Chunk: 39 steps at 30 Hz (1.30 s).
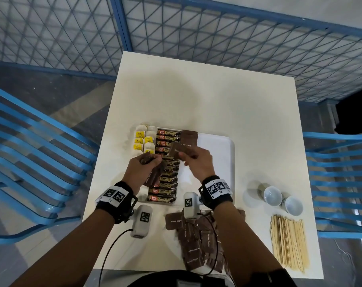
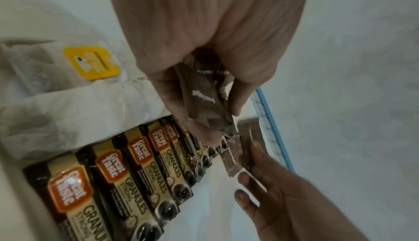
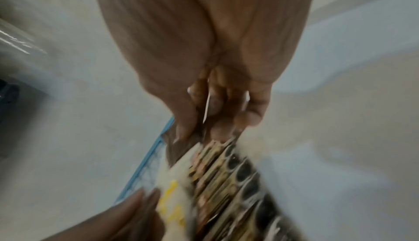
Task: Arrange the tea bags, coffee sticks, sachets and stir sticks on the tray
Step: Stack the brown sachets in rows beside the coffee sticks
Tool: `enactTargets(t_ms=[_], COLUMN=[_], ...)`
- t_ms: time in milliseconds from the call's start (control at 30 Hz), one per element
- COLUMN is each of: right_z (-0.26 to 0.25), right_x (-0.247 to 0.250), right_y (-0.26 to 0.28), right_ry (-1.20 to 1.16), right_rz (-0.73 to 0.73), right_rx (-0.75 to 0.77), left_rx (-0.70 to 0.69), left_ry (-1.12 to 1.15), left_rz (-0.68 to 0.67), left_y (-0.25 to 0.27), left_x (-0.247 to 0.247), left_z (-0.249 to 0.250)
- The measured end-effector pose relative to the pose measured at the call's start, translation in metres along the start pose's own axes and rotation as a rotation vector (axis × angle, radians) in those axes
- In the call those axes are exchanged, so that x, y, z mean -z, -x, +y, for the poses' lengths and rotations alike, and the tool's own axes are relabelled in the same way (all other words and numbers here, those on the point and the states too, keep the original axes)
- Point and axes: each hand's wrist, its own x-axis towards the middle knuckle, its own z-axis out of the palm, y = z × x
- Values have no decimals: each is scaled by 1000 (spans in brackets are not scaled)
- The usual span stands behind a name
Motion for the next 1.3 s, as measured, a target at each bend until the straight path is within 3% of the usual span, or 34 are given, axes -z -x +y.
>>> enactTargets(t_ms=[100, 333, 1300], right_z=[9, 12, 22], right_x=[13, 15, 8], right_y=[-12, -26, -32], right_ry=[135, 306, 252], right_rz=[152, 143, 161], right_rx=[-37, -36, -16], left_rx=[37, 36, 78], left_ry=[20, 9, 28], left_rz=[-13, -24, -69], left_y=[-1, -4, 0], left_x=[5, 13, 16], left_z=[0, 2, 8])
